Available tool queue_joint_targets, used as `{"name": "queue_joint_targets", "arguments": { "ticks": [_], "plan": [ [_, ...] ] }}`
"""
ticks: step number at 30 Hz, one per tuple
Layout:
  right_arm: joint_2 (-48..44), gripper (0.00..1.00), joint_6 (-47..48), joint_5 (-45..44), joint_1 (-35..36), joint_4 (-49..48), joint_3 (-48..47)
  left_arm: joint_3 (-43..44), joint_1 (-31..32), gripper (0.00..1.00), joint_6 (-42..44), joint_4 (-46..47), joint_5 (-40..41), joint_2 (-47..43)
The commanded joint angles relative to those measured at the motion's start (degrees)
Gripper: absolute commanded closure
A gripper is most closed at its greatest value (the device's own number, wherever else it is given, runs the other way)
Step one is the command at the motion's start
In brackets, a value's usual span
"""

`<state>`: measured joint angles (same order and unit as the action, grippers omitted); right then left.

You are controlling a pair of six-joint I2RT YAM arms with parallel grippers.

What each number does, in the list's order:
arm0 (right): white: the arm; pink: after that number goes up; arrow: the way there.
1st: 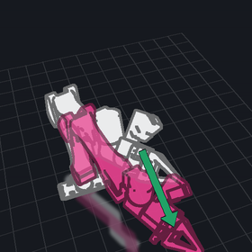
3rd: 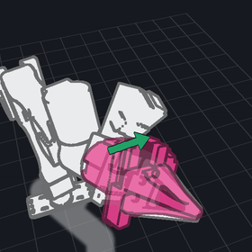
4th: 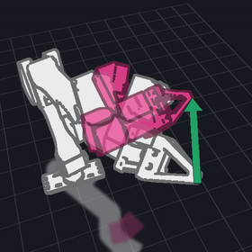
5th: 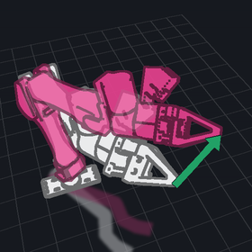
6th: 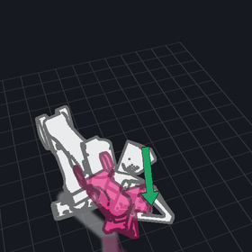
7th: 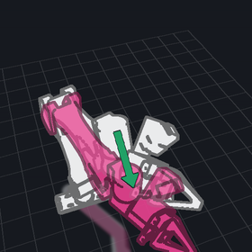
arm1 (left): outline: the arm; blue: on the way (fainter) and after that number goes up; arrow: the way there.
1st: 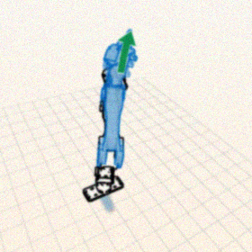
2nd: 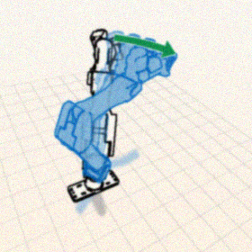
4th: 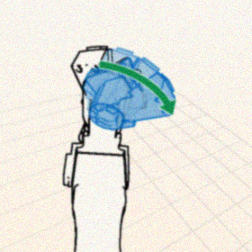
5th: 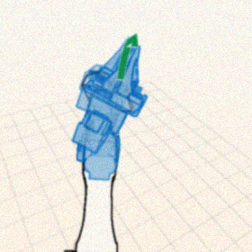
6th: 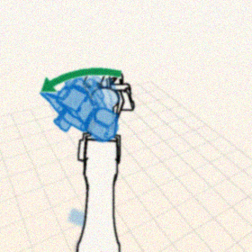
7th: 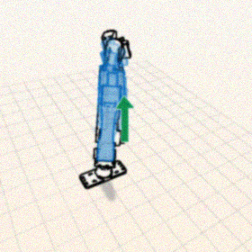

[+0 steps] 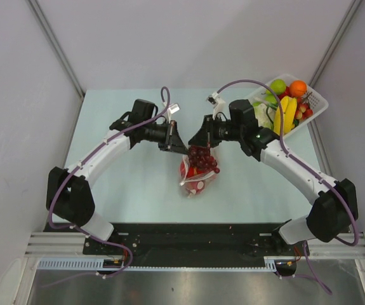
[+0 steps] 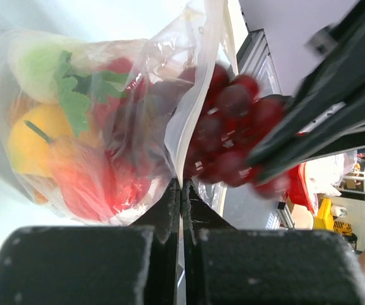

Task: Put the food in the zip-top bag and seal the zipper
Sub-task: Place the fake fruit in the zipper food storage bag.

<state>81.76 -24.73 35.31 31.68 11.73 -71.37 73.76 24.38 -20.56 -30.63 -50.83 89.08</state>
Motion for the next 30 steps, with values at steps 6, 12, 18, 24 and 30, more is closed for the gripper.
{"name": "queue_joint_targets", "arguments": {
  "ticks": [6,12,18,24,30],
  "plan": [
    [-0.62,0.41,9.52,-0.69,1.37,1.90,2.03,-0.01,-1.62,1.00,-0.98,2.33,-2.87,-1.98],
    [-8.71,0.00,12.33,3.45,-2.58,2.06,1.50,-0.37,-1.97,1.00,-0.27,1.72,-2.78,-2.33],
    [-12.68,0.10,19.71,-6.29,-4.08,19.98,1.41,-0.89,-2.06,1.00,-0.36,2.33,-2.35,-2.59],
    [-10.57,0.26,20.25,-6.83,-6.02,25.36,4.83,-1.07,-1.97,1.00,-0.63,2.77,-2.26,-2.59],
    [-7.14,0.53,19.99,-3.06,-6.28,26.33,6.25,-1.07,-1.27,1.00,0.07,2.77,-1.29,-3.21]
  ]
}}
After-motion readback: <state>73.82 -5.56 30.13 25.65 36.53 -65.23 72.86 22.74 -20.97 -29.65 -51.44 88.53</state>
